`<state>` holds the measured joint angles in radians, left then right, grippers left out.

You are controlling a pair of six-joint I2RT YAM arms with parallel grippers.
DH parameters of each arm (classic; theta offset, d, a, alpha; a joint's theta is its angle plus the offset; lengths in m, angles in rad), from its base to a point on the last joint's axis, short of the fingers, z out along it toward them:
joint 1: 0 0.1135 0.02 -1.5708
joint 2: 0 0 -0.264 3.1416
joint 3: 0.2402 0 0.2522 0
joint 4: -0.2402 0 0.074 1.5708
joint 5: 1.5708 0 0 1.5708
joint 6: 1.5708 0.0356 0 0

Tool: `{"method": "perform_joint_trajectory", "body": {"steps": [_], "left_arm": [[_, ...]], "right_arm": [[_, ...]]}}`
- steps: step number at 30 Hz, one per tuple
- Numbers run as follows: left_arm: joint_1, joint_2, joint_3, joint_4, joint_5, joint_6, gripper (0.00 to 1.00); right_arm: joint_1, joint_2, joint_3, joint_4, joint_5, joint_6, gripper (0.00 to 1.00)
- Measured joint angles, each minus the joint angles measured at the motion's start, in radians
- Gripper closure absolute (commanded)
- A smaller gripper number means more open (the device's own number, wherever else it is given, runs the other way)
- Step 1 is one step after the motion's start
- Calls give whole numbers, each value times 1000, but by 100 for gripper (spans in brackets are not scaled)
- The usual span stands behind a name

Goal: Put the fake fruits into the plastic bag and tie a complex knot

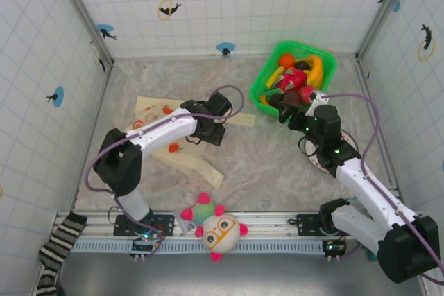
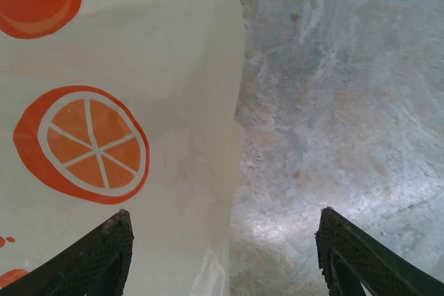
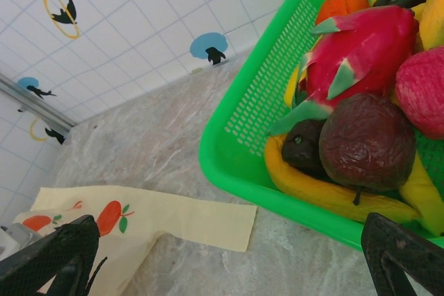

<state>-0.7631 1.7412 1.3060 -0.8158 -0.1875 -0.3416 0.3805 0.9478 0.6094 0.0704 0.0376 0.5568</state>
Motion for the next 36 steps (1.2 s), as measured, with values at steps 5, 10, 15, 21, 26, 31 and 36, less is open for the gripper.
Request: {"method": "perform_joint_trajectory", "body": {"steps": [5, 10, 15, 21, 26, 31, 36], "left_arm": [[0, 66, 11, -13, -48, -1, 39], [0, 114, 41, -24, -109, -5, 57], [0, 139, 63, -27, -167, -1, 82], [0, 147, 66, -33, -200, 2, 100], [3, 121, 84, -40, -181, 2, 100], [15, 10, 158, -60, -114, 2, 100], [44, -97, 224, -61, -48, 0, 100]], "right_arm": [[0, -6, 0, -15, 17, -16, 0], [0, -6, 0, -16, 22, -34, 0], [2, -7, 0, -41, 34, -62, 0], [6, -6, 0, -47, 27, -71, 0], [18, -6, -18, 10, -2, -25, 0], [74, 16, -118, 189, -25, 100, 0], [173, 116, -210, 404, -16, 230, 0]]}}
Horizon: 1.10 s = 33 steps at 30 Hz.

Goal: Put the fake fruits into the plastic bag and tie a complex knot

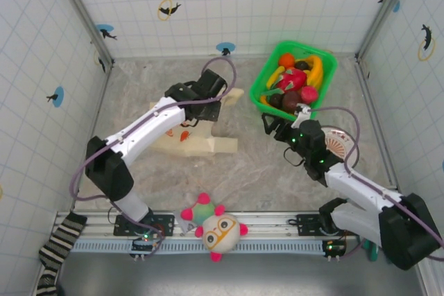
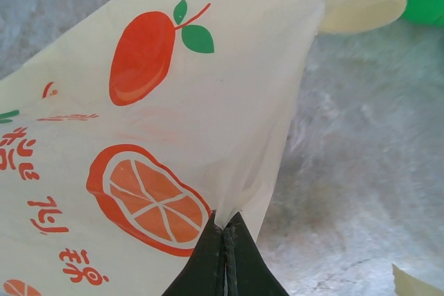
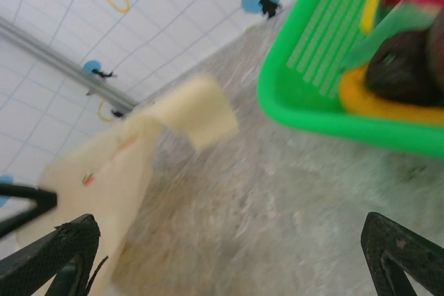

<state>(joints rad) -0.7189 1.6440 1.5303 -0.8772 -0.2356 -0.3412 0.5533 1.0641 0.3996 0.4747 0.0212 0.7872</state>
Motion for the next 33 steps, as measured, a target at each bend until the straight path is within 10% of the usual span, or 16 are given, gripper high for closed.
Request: {"method": "perform_joint_trajectory", "body": {"steps": [12, 33], "left_arm": [[15, -62, -75, 95, 226, -4, 100], [28, -57, -98, 108, 230, -5, 100]], "right_arm": [[211, 376, 2, 481, 50, 133, 4], [262, 806, 222, 856, 2, 332, 22]]}}
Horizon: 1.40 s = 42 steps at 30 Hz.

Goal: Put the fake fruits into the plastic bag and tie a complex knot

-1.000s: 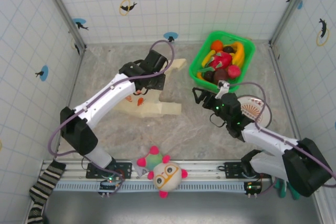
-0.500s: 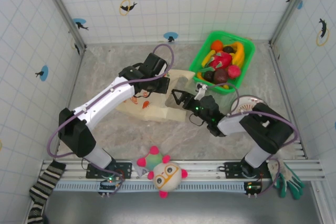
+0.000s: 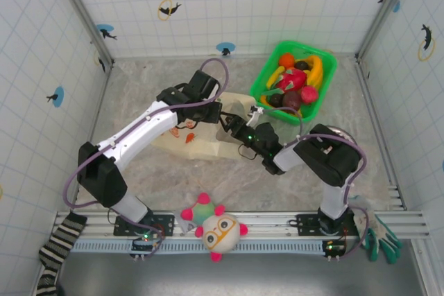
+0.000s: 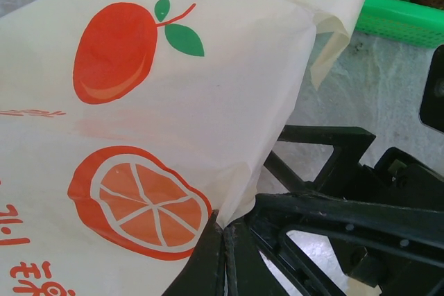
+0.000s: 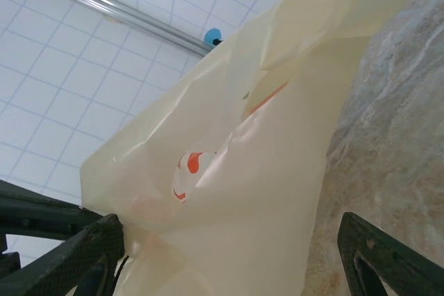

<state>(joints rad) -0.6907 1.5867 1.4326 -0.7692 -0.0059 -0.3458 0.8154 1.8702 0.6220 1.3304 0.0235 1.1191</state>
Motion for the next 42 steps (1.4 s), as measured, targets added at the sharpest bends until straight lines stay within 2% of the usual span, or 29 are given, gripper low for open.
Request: {"method": "perform_joint_trajectory", "body": {"steps": [6, 10, 14, 16, 23, 28, 32, 38, 42], "left_arm": [[-3, 0, 0, 1, 6, 0, 100], [-3, 0, 0, 1, 7, 0, 97], [-3, 0, -6, 2, 6, 0, 86], [-3, 0, -17, 2, 7, 0, 77], [2, -35, -92, 16, 14, -4, 58], [6, -57, -125, 31, 43, -3, 57], [6, -56, -142, 44, 56, -3, 66], [6, -53, -142, 73, 62, -3, 99], [6, -53, -130, 79, 53, 2, 100]], "right_arm": [[10, 42, 9, 5, -7, 26, 36], [10, 56, 31, 16, -19, 36, 52], [10, 57, 50, 26, -25, 34, 86], [10, 55, 52, 17, -24, 30, 100], [10, 24, 52, -65, -16, -5, 100], [10, -6, 52, -100, -16, -22, 100], [10, -7, 52, -109, -16, -23, 100], [15, -8, 52, -111, -16, -27, 100], [16, -23, 52, -139, -15, -39, 100]]}}
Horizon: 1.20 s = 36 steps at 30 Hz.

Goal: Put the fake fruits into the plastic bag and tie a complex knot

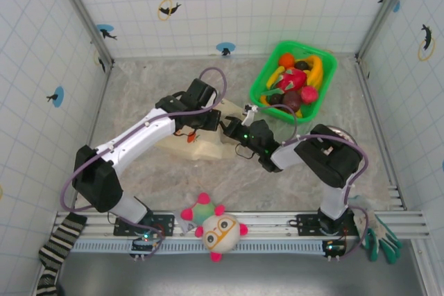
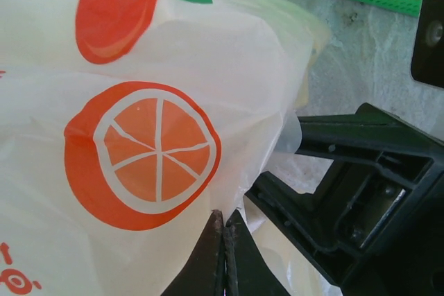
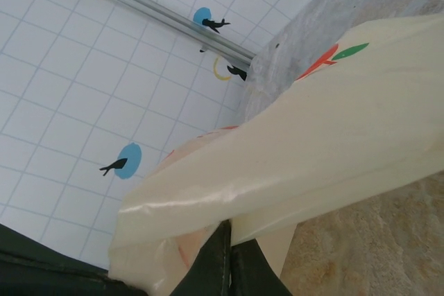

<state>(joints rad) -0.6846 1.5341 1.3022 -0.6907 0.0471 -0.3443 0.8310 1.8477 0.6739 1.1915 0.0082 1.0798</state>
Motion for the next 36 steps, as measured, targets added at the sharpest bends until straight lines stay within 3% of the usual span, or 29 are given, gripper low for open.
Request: {"method": "perform_joint_trajectory", "body": {"steps": [11, 22, 26, 36], "left_arm": [[24, -40, 85, -53, -117, 3, 100], [86, -84, 226, -185, -222, 43, 100], [91, -89, 234, -196, -217, 67, 100], [91, -96, 204, -160, -94, 98, 100]], "right_arm": [[-21, -32, -74, -124, 22, -55, 100], [-114, -42, -139, -295, 56, -137, 100], [-128, -66, -150, -322, 46, -173, 86], [-219, -335, -224, -429, -43, -371, 31]]}}
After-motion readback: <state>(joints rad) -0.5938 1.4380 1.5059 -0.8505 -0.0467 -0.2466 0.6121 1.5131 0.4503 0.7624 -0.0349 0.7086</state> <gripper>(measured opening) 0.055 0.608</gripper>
